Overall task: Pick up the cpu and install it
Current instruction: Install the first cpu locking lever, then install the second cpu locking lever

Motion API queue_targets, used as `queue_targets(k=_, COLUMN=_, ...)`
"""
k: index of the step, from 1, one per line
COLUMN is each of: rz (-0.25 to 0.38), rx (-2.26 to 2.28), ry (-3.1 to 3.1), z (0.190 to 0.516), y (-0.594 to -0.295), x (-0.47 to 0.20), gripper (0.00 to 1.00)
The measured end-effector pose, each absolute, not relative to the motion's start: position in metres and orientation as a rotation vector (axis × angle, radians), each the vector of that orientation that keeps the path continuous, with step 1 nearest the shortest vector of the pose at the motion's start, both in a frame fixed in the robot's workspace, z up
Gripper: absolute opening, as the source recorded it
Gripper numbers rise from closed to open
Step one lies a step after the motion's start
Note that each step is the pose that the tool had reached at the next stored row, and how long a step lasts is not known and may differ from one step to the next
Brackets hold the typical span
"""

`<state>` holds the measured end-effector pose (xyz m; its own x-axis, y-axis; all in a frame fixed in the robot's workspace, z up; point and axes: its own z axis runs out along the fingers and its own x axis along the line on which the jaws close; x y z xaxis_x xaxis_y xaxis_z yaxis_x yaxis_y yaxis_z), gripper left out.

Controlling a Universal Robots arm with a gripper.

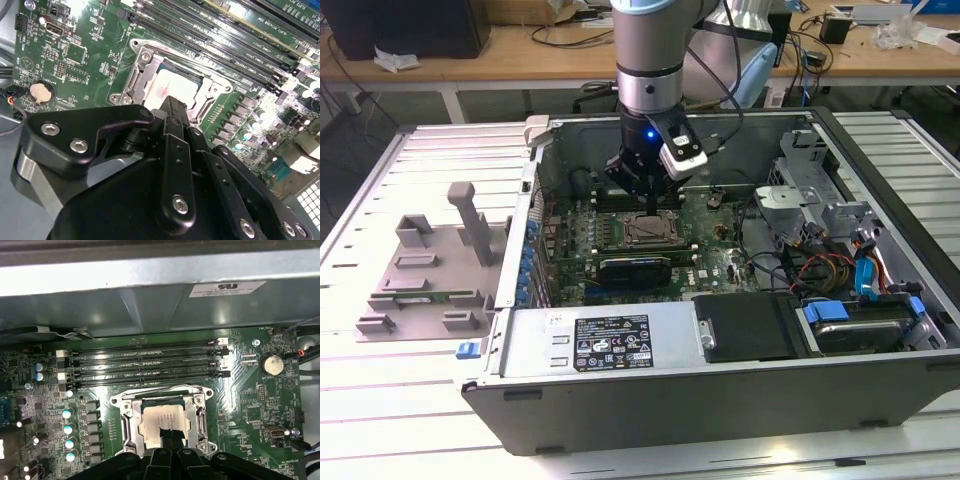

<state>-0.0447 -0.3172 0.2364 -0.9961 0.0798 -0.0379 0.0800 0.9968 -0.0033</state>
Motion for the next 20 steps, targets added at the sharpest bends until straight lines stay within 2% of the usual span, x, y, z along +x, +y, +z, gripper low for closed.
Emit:
queue_targets(k=13, rz=-0.008, rx=0.124, ry=3.101, z=0.239, y=-0.317, x=-0.045, gripper=0.11)
queue_targets(k=20, rz=-0.007, rx=0.124, ry=3.101, z=0.239, y=-0.330, x=-0.045, gripper=0.11)
